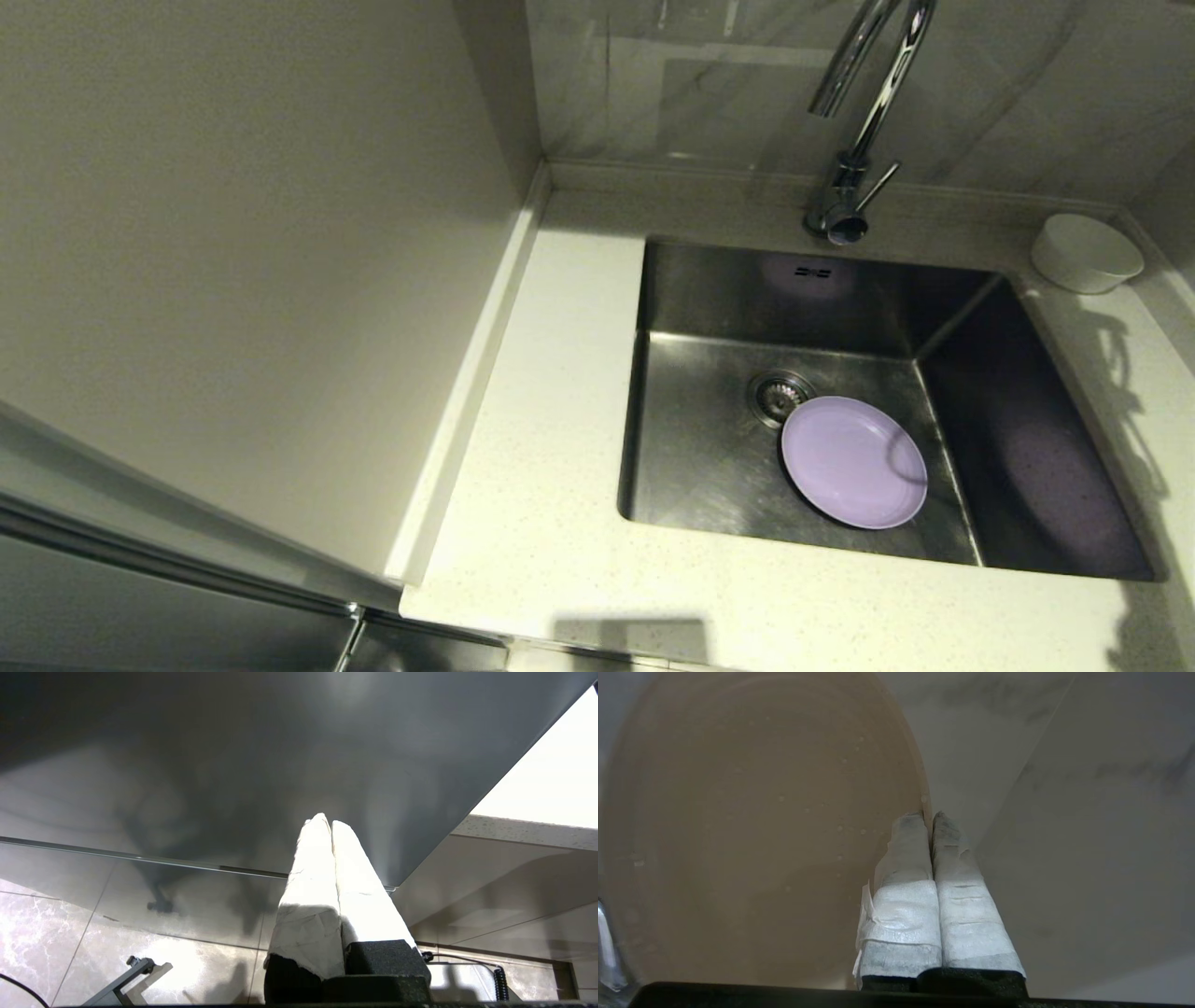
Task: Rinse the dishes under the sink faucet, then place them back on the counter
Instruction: Put a plate back to the table from the sink
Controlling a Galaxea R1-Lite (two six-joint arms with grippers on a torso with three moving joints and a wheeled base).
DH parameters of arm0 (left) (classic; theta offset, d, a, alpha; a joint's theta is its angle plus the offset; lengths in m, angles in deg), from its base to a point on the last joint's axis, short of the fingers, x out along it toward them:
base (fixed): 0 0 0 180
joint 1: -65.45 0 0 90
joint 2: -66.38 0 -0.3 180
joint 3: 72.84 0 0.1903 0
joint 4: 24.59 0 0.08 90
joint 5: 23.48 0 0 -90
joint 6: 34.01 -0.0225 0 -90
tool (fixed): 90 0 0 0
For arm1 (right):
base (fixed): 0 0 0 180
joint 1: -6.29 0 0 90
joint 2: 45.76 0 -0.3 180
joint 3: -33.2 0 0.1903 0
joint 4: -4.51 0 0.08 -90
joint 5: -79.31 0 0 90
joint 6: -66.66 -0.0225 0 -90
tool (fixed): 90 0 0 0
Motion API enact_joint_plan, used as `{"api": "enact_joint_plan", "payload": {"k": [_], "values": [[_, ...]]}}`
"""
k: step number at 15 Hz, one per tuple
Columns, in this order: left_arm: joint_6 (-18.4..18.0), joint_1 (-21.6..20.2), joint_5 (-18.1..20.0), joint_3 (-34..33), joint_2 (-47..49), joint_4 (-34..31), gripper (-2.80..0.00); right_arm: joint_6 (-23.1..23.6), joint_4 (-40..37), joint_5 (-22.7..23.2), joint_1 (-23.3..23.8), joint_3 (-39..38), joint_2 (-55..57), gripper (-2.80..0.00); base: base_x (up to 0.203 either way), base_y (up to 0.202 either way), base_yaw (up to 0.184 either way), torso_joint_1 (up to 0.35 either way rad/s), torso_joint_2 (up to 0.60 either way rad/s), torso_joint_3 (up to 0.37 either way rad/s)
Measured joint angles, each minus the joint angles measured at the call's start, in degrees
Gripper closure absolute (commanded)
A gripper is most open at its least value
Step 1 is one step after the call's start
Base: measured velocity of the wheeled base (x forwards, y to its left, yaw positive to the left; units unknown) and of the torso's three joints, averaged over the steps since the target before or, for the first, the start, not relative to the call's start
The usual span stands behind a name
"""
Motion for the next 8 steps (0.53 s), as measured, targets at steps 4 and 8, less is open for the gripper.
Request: {"api": "enact_joint_plan", "payload": {"k": [4,8], "values": [[0.0,0.0,0.0,0.0,0.0,0.0,0.0,1.5,-28.2,5.1,2.6,13.8,0.4,0.0,0.0,0.0,0.0,0.0,0.0,0.0],[0.0,0.0,0.0,0.0,0.0,0.0,0.0,4.5,-58.7,9.9,0.2,-1.5,-1.7,0.0,0.0,0.0,0.0,0.0,0.0,0.0]]}}
